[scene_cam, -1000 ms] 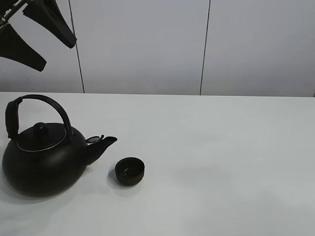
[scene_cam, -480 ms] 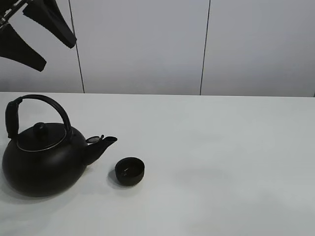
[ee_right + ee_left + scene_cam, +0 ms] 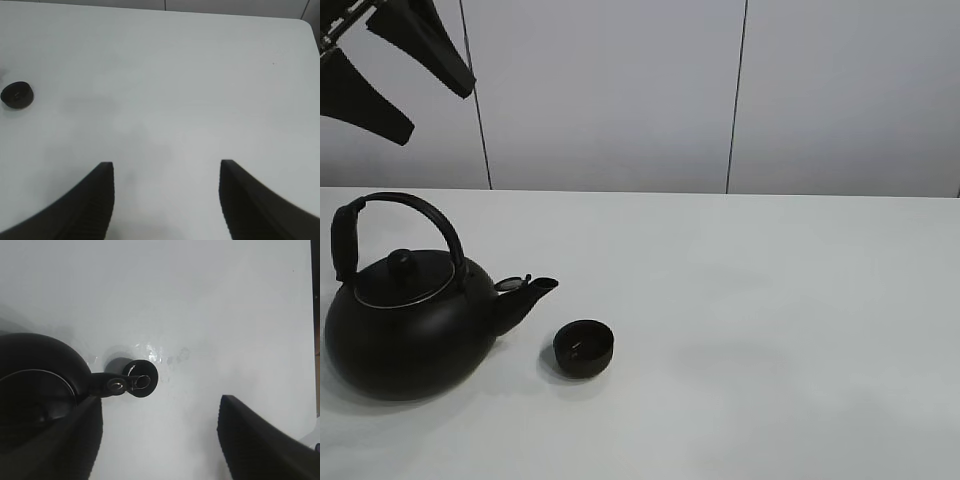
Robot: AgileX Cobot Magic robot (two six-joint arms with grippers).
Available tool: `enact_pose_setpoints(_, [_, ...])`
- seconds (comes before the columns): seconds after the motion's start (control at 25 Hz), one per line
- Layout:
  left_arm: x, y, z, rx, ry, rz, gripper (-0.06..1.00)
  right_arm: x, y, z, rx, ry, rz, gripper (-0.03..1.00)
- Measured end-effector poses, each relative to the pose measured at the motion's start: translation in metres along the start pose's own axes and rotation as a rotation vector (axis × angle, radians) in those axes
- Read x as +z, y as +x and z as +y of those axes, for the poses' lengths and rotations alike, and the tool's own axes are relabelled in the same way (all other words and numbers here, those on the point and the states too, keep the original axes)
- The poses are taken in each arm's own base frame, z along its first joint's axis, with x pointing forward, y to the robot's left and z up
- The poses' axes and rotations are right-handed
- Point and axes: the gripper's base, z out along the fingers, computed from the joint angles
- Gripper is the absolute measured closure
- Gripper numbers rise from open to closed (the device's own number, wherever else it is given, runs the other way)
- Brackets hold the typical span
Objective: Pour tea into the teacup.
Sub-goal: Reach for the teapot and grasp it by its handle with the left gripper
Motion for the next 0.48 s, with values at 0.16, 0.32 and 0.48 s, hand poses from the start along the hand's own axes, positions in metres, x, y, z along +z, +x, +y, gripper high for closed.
enact_pose_setpoints(0.16, [0.0,0.0,0.0,0.0,0.0,0.0,0.46,0.0,0.0,0.0,0.0,0.0,0.0,0.55])
enact_pose_setpoints(0.32, [0.0,-0.0001,0.0,0.0,0.0,-0.001,0.46,0.0,0.0,0.0,0.0,0.0,0.0,0.55])
enact_pose_setpoints(0.48, [0.0,-0.0008,0.0002,0.0,-0.002,-0.009,0.46,0.0,0.0,-0.0002,-0.001,0.002,0.0,0.55])
